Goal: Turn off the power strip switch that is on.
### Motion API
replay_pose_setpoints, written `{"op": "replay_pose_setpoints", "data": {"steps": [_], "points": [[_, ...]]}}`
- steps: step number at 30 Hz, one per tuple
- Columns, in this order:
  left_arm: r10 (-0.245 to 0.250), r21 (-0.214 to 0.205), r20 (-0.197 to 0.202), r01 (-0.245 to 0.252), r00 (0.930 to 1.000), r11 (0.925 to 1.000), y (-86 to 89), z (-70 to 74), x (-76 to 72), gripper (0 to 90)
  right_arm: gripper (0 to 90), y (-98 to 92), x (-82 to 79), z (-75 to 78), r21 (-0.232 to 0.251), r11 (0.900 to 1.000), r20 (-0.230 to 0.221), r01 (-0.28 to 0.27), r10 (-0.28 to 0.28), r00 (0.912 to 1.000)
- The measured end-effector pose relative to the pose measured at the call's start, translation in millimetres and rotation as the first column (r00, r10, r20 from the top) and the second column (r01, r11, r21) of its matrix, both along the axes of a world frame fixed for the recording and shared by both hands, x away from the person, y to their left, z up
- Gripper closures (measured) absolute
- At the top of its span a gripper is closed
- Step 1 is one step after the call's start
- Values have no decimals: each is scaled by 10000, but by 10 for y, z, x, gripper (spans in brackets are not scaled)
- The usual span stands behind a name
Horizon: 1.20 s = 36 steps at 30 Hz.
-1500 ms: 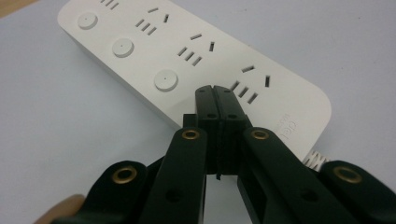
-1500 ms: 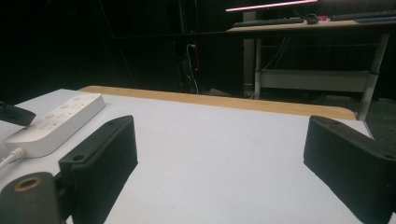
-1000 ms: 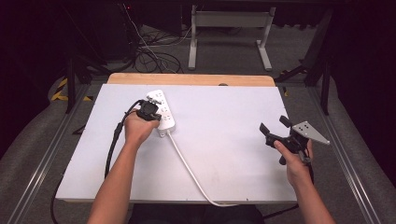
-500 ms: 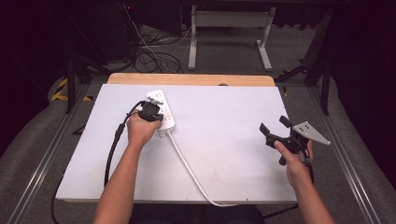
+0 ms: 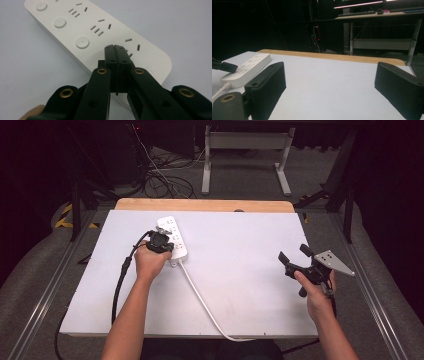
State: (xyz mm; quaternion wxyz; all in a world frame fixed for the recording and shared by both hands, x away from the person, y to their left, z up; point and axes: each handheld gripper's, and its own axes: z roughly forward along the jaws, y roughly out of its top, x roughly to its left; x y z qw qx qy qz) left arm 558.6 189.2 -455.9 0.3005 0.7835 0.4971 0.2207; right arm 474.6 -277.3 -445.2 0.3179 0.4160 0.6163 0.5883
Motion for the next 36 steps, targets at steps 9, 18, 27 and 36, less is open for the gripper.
{"op": "replay_pose_setpoints", "data": {"steps": [9,18,27,36], "points": [[72,-70,-80,-73,9999,9999,9,3,12,900,102,-1,1,9,28,10000,38,9,-10,10000],[129,-42,-95,-129,9999,9999,-5,-9,-1,900,102,-9,-12,32,237,9997,94,-25,23,10000],[109,-244,-282,-116,9995,9996,20,1,19,900,102,-13,-7,30,235,9997,68,-9,7,10000],[94,-353,-440,-109,9990,9993,33,10,34,900,102,-12,-8,28,238,9997,61,0,-1,10000]]}}
